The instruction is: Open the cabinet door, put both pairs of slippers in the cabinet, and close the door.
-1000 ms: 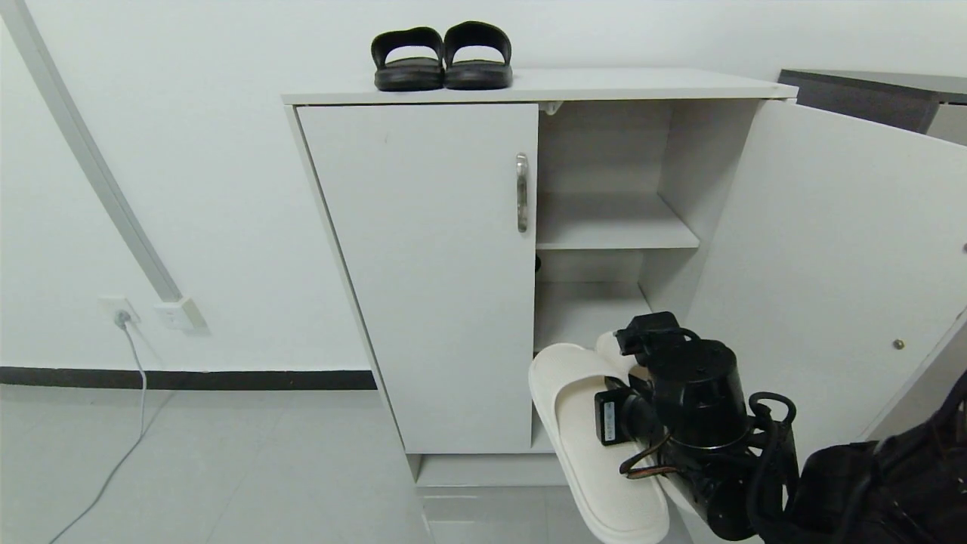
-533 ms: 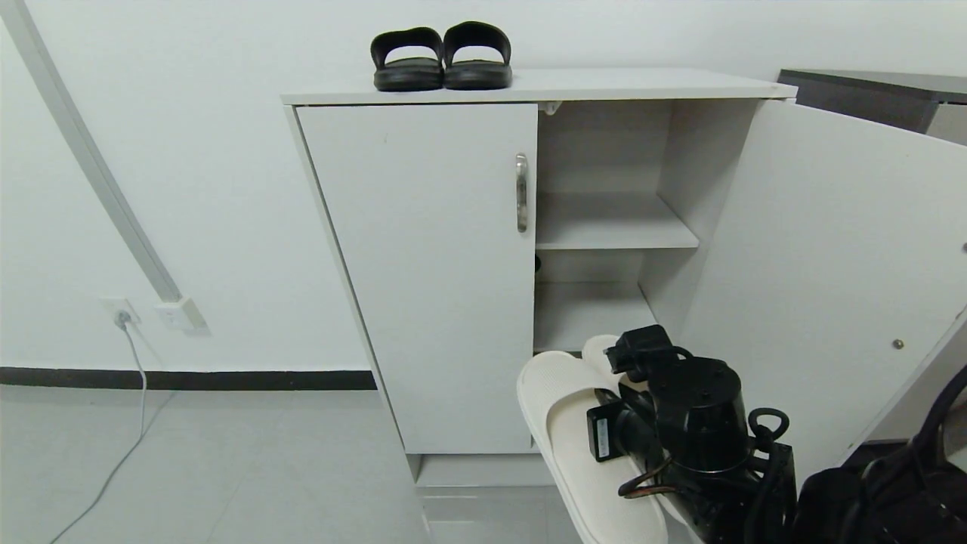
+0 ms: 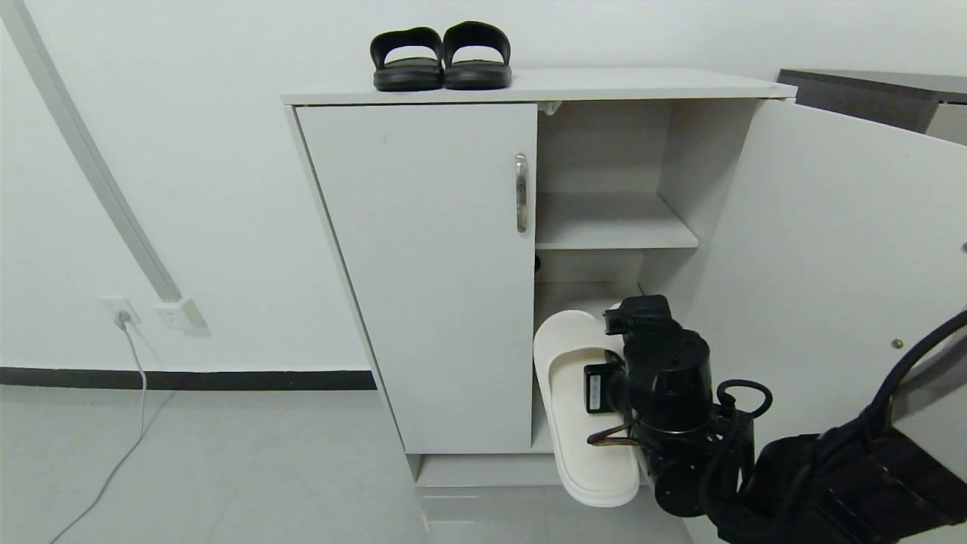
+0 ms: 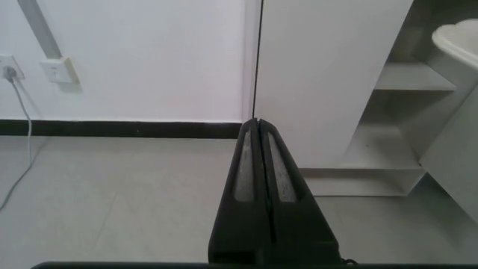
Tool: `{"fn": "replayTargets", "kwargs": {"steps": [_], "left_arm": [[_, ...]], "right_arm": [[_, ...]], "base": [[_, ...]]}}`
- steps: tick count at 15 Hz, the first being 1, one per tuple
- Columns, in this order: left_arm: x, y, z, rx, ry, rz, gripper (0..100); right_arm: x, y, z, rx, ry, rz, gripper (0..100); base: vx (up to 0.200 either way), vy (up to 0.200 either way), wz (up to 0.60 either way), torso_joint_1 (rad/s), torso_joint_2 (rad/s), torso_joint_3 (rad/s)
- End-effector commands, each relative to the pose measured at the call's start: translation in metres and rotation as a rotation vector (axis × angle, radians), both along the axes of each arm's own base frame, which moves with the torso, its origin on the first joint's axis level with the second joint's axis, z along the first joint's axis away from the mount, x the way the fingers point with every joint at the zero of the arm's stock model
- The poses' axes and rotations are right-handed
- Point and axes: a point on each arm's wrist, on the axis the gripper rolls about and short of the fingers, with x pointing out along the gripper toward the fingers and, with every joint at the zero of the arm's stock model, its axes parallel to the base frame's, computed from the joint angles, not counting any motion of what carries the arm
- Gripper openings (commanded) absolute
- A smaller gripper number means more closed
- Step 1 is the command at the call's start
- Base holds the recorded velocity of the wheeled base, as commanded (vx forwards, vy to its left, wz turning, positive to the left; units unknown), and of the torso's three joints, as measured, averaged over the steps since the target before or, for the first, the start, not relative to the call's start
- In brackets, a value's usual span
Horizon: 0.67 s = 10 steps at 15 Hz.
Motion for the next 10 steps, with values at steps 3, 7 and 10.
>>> {"fn": "replayTargets", "kwargs": {"steps": [3,7,10], "left_arm": [[0.000,0.000,0.000,0.001,0.003,0.000,0],[0.000,0.000,0.000,0.000,0.003,0.000,0],[0.000,0.000,0.000,0.000,0.003,0.002,0]], "right_arm": [[0.012,0.003,-0.012,-0.018,0.014,-0.032,0],[0.013,0.003,-0.018,-0.030,0.023,-0.040,0],[0.014,0.002,-0.019,-0.031,0.025,-0.041,0]], "base": [[0.000,-0.200,0.00,0.002,0.01,0.001],[0.000,-0.100,0.00,-0.002,0.00,0.001],[0.000,0.000,0.00,0.000,0.00,0.000]]}}
